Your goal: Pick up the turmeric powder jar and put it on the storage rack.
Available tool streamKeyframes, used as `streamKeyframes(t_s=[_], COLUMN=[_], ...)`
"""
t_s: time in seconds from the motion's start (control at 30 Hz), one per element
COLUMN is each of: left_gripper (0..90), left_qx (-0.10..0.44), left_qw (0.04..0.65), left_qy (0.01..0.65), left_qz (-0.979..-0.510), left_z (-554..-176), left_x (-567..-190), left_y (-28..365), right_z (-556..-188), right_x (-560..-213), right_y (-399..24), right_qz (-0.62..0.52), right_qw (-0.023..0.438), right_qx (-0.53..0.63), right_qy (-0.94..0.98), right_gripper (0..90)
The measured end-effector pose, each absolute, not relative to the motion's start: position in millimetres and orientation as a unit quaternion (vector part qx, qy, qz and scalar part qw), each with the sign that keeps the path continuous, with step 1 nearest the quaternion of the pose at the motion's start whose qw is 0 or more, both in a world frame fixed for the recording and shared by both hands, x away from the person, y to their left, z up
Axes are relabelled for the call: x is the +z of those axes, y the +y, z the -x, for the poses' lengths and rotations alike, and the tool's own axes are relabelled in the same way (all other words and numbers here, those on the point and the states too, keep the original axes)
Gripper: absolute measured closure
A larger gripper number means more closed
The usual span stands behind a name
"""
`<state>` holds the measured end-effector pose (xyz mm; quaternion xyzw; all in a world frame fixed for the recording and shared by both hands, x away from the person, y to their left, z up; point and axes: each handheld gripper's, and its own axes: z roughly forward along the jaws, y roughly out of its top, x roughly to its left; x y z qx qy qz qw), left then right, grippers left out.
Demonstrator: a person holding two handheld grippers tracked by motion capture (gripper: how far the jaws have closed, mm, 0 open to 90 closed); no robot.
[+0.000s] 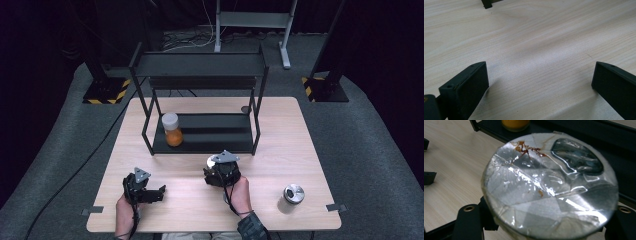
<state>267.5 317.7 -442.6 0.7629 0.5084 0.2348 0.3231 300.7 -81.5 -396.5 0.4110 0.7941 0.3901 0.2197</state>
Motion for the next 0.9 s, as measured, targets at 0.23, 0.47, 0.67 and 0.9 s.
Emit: streamKeyframes(t_s=[0.23, 0.47, 0.67, 0.9], left_gripper=[0.6, 0.6, 0.6, 0.6], left_qx=[0.234, 0.234, 0.235, 0.235], left_qw=[0.323, 0.323, 0.323, 0.323], left_qy=[0.509, 0.508, 0.508, 0.508], left_qz=[-0.763, -0.763, -0.763, -0.763], left_z=[-268, -268, -267, -267], left_x=[-442, -442, -443, -443], left_y=[318, 318, 318, 318], right_z=[-306, -312, -316, -321], right_x=[-395, -393, -392, -391], right_y=[-82, -81, -82, -82], right_qz=[-0.412, -0.413, -0.414, -0.415], right_qw=[0.22, 0.221, 0.221, 0.222], right_qx=[0.388, 0.385, 0.383, 0.379], right_qy=[0.795, 0.795, 0.795, 0.797], right_gripper=[30.4, 30.4, 30.4, 30.4])
